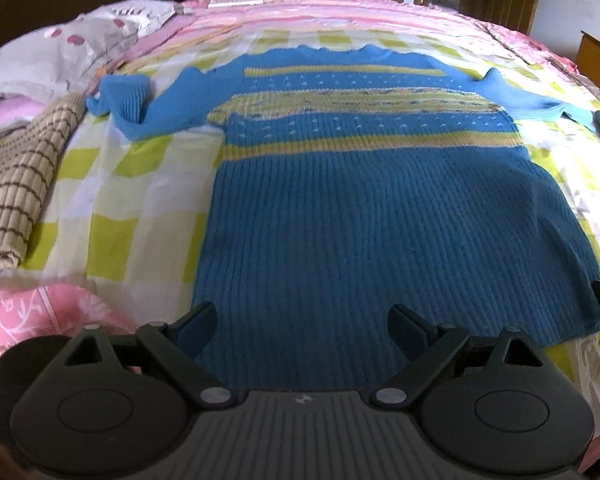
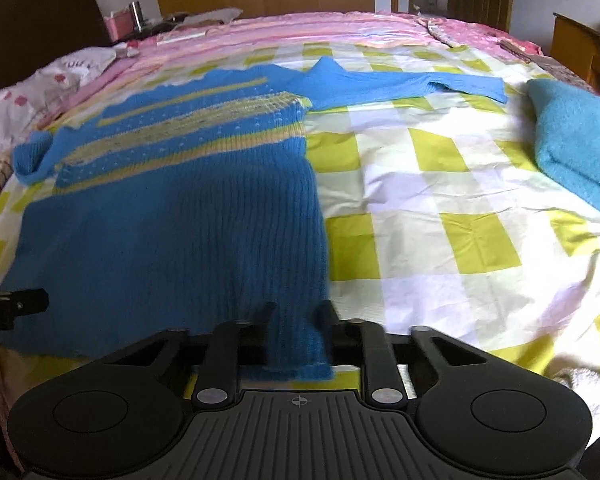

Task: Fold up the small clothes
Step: 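Move the right gripper to the sweater's side edge below the sleeve, then grasp the blue sleeve with the right gripper and lift it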

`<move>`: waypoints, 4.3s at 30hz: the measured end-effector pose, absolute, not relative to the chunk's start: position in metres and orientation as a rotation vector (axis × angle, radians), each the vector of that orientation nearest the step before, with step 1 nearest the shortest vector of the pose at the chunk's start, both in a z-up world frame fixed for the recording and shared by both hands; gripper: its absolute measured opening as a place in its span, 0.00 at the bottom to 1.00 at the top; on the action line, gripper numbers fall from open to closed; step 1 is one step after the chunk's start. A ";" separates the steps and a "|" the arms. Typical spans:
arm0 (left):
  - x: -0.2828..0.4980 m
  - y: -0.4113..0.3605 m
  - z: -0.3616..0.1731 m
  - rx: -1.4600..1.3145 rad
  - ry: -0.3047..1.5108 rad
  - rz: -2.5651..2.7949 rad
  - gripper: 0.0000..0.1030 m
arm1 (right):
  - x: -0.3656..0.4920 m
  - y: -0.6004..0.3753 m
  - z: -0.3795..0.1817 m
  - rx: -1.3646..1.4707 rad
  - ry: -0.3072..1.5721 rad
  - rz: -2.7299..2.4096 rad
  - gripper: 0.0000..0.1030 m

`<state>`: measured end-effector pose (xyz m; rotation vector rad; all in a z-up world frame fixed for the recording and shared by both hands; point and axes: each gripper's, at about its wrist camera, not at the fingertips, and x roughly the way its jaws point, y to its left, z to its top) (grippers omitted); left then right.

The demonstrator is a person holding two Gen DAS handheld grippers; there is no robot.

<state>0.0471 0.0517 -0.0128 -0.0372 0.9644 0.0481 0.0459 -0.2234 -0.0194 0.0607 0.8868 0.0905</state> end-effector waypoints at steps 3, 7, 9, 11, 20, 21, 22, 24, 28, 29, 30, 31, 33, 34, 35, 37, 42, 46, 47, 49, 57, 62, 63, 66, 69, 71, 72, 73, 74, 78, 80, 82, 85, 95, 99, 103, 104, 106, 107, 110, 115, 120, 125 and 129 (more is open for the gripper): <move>0.050 0.054 -0.018 -0.043 1.004 0.057 0.94 | 0.049 -0.232 -0.018 0.049 0.908 0.074 0.02; 0.053 0.056 -0.024 -0.048 1.058 0.062 0.94 | 0.047 -0.239 -0.020 0.023 0.923 0.059 0.02; 0.052 0.057 -0.024 -0.050 1.069 0.062 0.94 | 0.046 -0.242 -0.021 0.013 0.929 0.058 0.02; 0.050 0.057 -0.023 -0.058 1.071 0.058 0.94 | 0.044 -0.242 -0.020 0.011 0.931 0.059 0.02; 0.043 0.043 0.004 0.006 0.935 0.011 0.94 | 0.041 -0.235 -0.002 0.019 0.884 0.066 0.11; 0.045 0.041 0.006 0.015 0.919 0.003 0.94 | 0.040 -0.233 0.001 0.013 0.872 0.069 0.11; 0.049 0.039 0.007 0.020 0.913 -0.006 0.94 | 0.040 -0.230 0.003 0.014 0.861 0.077 0.12; 0.055 0.037 0.007 0.015 0.908 -0.027 0.94 | 0.041 -0.224 0.004 0.019 0.849 0.094 0.12; 0.060 0.031 0.000 0.014 0.918 -0.057 0.94 | 0.049 -0.212 -0.008 0.008 0.890 0.112 0.12; 0.060 0.030 -0.003 0.016 0.927 -0.061 0.94 | 0.052 -0.212 -0.013 0.016 0.916 0.109 0.12; 0.060 0.029 -0.007 0.020 0.938 -0.064 0.94 | 0.054 -0.213 -0.017 0.028 0.939 0.106 0.12; 0.060 0.027 -0.011 0.024 0.951 -0.067 0.94 | 0.053 -0.214 -0.019 0.035 0.944 0.106 0.12; 0.058 0.026 -0.019 0.026 0.975 -0.071 0.94 | 0.052 -0.213 -0.018 0.029 0.939 0.105 0.12; 0.058 0.025 -0.023 0.025 0.988 -0.077 0.94 | 0.051 -0.213 -0.017 0.028 0.936 0.104 0.12; 0.058 0.025 -0.024 0.025 0.989 -0.081 0.94 | 0.051 -0.213 -0.016 0.029 0.932 0.103 0.12; 0.057 0.025 -0.022 0.023 0.981 -0.088 0.94 | 0.051 -0.215 -0.013 0.040 0.921 0.098 0.12; 0.056 0.026 -0.019 0.010 0.967 -0.094 0.94 | 0.052 -0.219 -0.002 0.066 0.889 0.101 0.12; 0.058 0.018 -0.006 0.026 0.913 -0.124 0.94 | 0.061 -0.219 0.002 0.073 0.864 0.112 0.12; 0.061 0.016 -0.003 0.032 0.901 -0.131 0.94 | 0.064 -0.219 0.002 0.078 0.861 0.112 0.12; 0.067 0.011 -0.001 0.045 0.891 -0.140 0.94 | 0.070 -0.219 -0.001 0.091 0.866 0.119 0.12; 0.081 0.001 -0.014 0.076 0.937 -0.151 0.94 | 0.079 -0.221 -0.016 0.107 0.909 0.145 0.12; 0.087 -0.007 -0.009 0.105 0.897 -0.169 0.94 | 0.083 -0.226 -0.012 0.144 0.887 0.157 0.13; 0.090 -0.008 -0.006 0.106 0.885 -0.168 0.94 | 0.086 -0.227 -0.011 0.149 0.881 0.159 0.13; 0.104 -0.009 -0.002 0.086 0.872 -0.162 0.94 | 0.095 -0.230 -0.006 0.167 0.857 0.161 0.13; 0.118 -0.011 -0.003 0.070 0.860 -0.155 0.94 | 0.108 -0.231 -0.004 0.183 0.832 0.165 0.13; 0.124 -0.013 -0.006 0.064 0.852 -0.156 0.94 | 0.115 -0.230 -0.003 0.191 0.818 0.177 0.13; 0.127 -0.014 -0.007 0.066 0.849 -0.153 0.94 | 0.119 -0.228 -0.002 0.190 0.813 0.182 0.13; 0.131 -0.015 -0.008 0.068 0.846 -0.148 0.94 | 0.122 -0.226 -0.003 0.188 0.809 0.189 0.13; 0.134 -0.016 -0.010 0.068 0.843 -0.144 0.94 | 0.126 -0.224 -0.003 0.185 0.805 0.197 0.13; 0.144 -0.017 -0.012 0.074 0.839 -0.138 0.94 | 0.138 -0.216 -0.010 0.172 0.812 0.215 0.13; 0.149 -0.018 -0.013 0.078 0.834 -0.139 0.94 | 0.145 -0.216 -0.013 0.171 0.819 0.217 0.13; 0.155 -0.019 -0.012 0.073 0.829 -0.148 0.94 | 0.153 -0.217 -0.013 0.175 0.818 0.211 0.13; 0.165 -0.024 -0.012 0.068 0.820 -0.160 0.94 | 0.164 -0.221 -0.013 0.200 0.808 0.205 0.13; 0.181 -0.038 -0.012 0.069 0.809 -0.164 0.94 | 0.186 -0.228 -0.014 0.220 0.794 0.214 0.13; 0.191 -0.052 -0.004 0.083 0.781 -0.182 0.94 | 0.203 -0.251 -0.006 0.273 0.748 0.170 0.13; 0.205 -0.070 0.002 0.087 0.753 -0.202 0.94 | 0.219 -0.281 -0.006 0.336 0.734 0.115 0.13; 0.209 -0.075 0.003 0.087 0.748 -0.206 0.94 | 0.222 -0.288 -0.006 0.343 0.731 0.099 0.13; 0.215 -0.085 0.002 0.085 0.746 -0.218 0.94 | 0.229 -0.304 -0.009 0.361 0.724 0.062 0.14; 0.219 -0.090 0.001 0.085 0.747 -0.223 0.94 | 0.233 -0.312 -0.011 0.373 0.723 0.045 0.17; 0.226 -0.106 -0.001 0.095 0.751 -0.244 0.94 | 0.246 -0.335 -0.018 0.417 0.728 -0.001 0.18; 0.231 -0.127 -0.004 0.113 0.750 -0.275 0.94 | 0.267 -0.366 -0.028 0.503 0.726 -0.041 0.18; 0.237 -0.147 -0.008 0.138 0.744 -0.292 0.94 | 0.281 -0.386 -0.029 0.548 0.692 -0.064 0.27; 0.242 -0.157 -0.010 0.140 0.735 -0.299 0.94 | 0.293 -0.404 -0.030 0.612 0.646 -0.063 0.35; 0.246 -0.163 -0.011 0.129 0.731 -0.299 0.94 | 0.302 -0.414 -0.037 0.677 0.646 -0.066 0.38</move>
